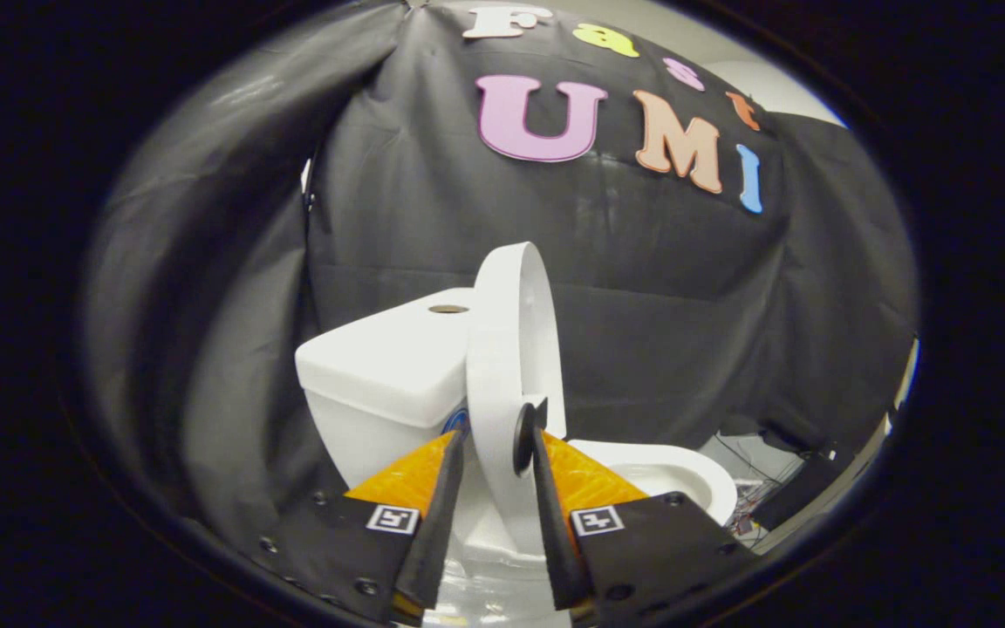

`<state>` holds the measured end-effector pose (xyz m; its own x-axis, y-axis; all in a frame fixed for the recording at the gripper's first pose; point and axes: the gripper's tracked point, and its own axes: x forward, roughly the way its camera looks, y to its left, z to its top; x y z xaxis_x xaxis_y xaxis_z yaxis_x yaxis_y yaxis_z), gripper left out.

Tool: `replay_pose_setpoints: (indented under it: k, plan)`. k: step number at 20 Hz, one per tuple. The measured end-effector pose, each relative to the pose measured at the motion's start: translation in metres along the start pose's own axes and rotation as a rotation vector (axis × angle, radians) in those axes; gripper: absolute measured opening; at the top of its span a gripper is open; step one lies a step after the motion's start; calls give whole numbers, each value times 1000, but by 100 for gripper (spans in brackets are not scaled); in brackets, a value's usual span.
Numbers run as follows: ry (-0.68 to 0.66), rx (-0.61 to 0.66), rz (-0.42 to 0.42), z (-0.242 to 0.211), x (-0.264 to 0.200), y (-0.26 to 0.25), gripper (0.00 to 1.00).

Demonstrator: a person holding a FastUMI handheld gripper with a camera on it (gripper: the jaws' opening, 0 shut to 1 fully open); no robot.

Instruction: Open the toilet lid.

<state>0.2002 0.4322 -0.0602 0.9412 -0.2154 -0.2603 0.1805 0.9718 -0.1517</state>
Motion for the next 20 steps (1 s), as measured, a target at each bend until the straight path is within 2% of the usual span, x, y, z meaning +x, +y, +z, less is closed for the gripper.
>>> replay_pose_setpoints:
  k: [4,7,13,20]
  plan:
    - [25,-3,74,-9,-8,3,58]
    - [-5,55,83,-9,-26,-7,74]
    - [-90,175,93,10,-58,-41,94]
    - [-115,108,145,1,-88,-77,94]
